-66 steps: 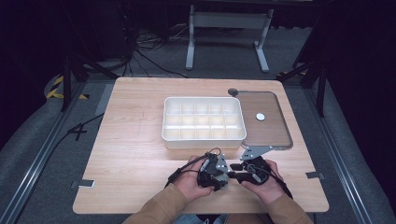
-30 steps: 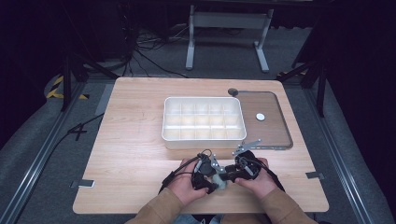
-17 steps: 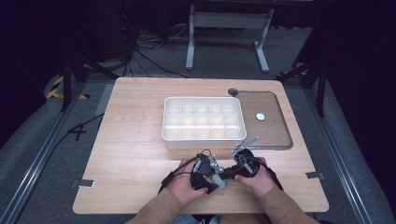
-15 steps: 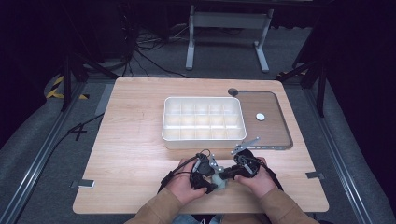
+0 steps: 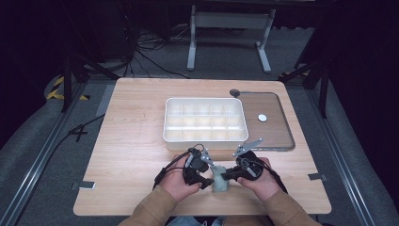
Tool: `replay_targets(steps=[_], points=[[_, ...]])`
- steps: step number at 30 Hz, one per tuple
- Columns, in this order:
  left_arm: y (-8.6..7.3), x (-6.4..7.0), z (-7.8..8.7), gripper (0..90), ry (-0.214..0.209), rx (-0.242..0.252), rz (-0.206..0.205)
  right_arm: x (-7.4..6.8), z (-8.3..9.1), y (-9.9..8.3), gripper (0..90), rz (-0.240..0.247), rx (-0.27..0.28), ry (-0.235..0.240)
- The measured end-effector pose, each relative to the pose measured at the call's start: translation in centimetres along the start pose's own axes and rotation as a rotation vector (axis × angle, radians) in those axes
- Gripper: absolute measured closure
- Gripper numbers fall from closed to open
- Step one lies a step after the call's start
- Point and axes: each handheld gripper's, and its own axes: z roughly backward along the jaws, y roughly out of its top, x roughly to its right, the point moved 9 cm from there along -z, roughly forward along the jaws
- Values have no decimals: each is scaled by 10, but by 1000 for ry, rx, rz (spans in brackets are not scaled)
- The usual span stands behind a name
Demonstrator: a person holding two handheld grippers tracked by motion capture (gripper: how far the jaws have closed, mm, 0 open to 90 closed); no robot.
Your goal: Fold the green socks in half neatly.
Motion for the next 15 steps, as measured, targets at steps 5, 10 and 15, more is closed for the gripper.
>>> replay_targets(steps=[5,10,15], points=[[-1,-7,13,505,22,12,11,2,12,5,809,16,12,-34],[-3,-18,29,504,47,35,33,5,25,13,809,34,30,-56],[-5,-26,43,504,67,53,49,9,38,19,809,48,39,-74]])
